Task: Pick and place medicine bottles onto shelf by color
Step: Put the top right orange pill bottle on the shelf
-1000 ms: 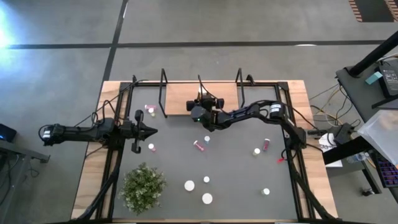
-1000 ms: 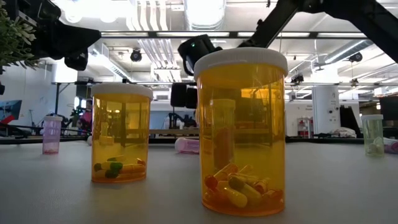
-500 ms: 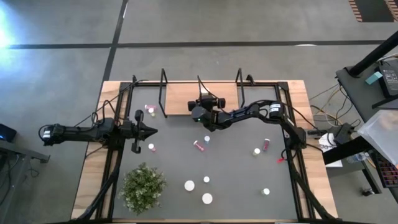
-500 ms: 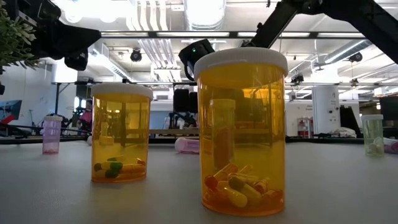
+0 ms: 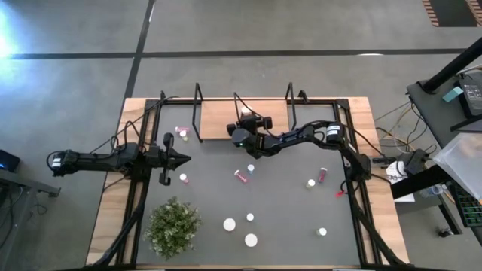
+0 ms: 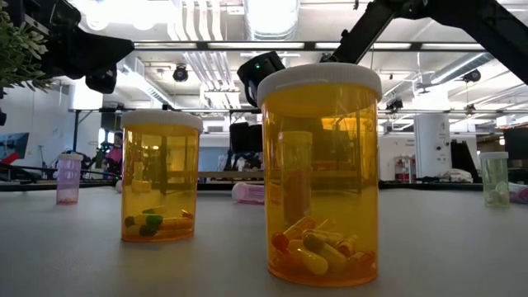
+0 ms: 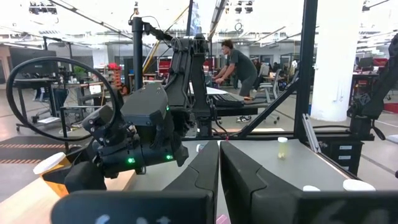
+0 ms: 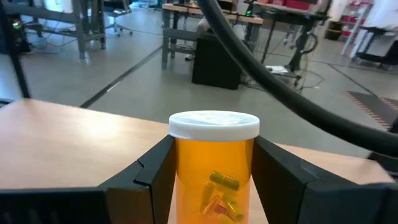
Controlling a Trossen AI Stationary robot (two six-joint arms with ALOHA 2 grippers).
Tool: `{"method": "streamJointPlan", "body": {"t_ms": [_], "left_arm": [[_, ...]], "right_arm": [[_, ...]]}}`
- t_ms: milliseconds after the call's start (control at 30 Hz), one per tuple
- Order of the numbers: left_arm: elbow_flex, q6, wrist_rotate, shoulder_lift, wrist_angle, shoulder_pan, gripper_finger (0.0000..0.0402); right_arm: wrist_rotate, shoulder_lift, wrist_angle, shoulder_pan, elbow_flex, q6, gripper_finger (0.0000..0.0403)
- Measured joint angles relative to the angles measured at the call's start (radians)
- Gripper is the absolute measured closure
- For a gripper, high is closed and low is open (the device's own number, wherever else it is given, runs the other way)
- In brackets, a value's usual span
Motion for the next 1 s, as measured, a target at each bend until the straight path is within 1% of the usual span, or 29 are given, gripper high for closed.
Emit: {"method": "streamJointPlan", "body": {"t_ms": [200,300,467,733,867,1000], "left_arm": [[0.0,0.0,0.0,0.0,0.0,0.0,0.0402],[0.0,0.0,0.0,0.0,0.0,0.0,0.0402],[0.0,0.0,0.0,0.0,0.0,0.0,0.0402],[0.0,0.0,0.0,0.0,0.0,0.0,0.0402],[0.0,0.0,0.0,0.0,0.0,0.0,0.0402],[0.0,0.0,0.0,0.0,0.0,0.0,0.0402]], "right_arm": [[-0.026,0.0,-0.016,0.0,0.0,0.008,0.023],[-0.027,-0.001,-0.054,0.0,0.0,0.057,0.023],[-0.026,-0.002,-0.068,0.0,0.0,0.116,0.0227],[-0.029,-0.002,-0.07,0.0,0.0,0.132,0.0195],[-0.055,-0.002,-0.073,-0.002,0.0,0.129,0.0176],[-0.058,-0.002,-0.072,-0.002,0.0,0.124,0.0154]]}}
